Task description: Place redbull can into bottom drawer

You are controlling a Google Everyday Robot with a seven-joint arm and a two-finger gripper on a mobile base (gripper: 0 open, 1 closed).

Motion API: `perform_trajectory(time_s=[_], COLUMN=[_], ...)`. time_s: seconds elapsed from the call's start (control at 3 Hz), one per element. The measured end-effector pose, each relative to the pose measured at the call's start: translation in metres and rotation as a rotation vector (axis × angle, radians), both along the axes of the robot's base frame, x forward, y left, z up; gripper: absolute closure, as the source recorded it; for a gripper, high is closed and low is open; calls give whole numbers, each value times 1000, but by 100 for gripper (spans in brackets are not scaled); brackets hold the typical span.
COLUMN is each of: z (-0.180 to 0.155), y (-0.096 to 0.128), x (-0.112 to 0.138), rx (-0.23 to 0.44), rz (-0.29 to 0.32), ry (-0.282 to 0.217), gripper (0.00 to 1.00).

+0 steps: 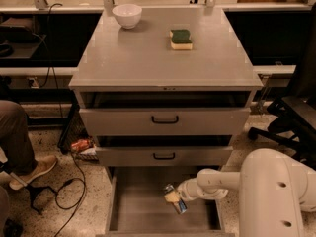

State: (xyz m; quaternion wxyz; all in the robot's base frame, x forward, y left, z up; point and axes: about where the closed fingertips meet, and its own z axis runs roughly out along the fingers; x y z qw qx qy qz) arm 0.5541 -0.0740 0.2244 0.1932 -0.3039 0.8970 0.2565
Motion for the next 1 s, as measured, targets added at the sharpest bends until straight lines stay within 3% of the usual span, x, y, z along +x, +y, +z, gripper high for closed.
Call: perform_trajectory(time_s=[0.33,0.67,1.0], z=[-45,-70,-85], y=[-6,-9,-13], x=[7,13,14], rx=[-28,-15,-2], rz=[-79,-128,-159], ry=[29,50,71], gripper=[97,74,42])
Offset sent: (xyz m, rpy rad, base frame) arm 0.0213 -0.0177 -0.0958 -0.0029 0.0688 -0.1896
